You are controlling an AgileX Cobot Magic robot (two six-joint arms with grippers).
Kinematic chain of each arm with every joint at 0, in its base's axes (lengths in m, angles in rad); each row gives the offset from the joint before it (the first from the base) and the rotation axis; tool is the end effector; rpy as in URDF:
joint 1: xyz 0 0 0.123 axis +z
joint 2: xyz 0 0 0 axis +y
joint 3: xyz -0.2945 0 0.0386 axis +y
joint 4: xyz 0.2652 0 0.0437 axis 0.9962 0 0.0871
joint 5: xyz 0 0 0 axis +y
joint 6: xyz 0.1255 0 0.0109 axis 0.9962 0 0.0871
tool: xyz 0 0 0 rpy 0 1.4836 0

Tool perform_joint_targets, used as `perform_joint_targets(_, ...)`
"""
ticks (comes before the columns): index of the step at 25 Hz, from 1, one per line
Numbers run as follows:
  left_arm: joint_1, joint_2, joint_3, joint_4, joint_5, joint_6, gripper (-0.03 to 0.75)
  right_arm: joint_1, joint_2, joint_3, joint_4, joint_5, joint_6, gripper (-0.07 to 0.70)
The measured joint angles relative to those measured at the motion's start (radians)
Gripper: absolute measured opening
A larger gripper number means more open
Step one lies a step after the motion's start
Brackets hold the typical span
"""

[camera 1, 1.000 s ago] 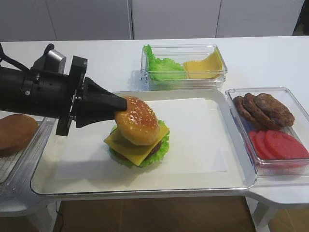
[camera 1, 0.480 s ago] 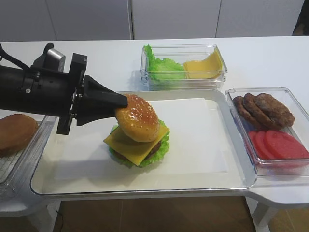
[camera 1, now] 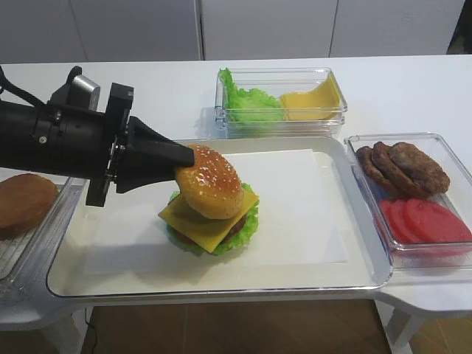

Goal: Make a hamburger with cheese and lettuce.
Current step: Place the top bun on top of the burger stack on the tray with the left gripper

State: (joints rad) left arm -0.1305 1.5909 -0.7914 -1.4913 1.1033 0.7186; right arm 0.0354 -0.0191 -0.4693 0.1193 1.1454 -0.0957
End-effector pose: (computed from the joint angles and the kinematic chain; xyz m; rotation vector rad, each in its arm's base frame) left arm 0.2807 -0.1499 0.2132 -0.1304 2.4558 -1.6941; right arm 0.0236 0.0145 0.2517 -0.1508 2.1308 0.1097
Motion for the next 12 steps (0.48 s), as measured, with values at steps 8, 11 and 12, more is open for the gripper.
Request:
perform_joint_targets(8,0.000,0.000,0.000,-0.031,0.025,0.000,0.111,0.000,0.000,0.000,0.000,0.000,0.000,0.371)
perform_joint_targets(11,0.000,0.000,0.000,-0.023,0.019,0.000,0.111,0.000,0.000,0.000,0.000,0.000,0.000,0.371)
perform_joint_targets(12,0.000,0.000,0.000,-0.017,0.014,0.000,0.111,0.000,0.000,0.000,0.000,0.000,0.000,0.371)
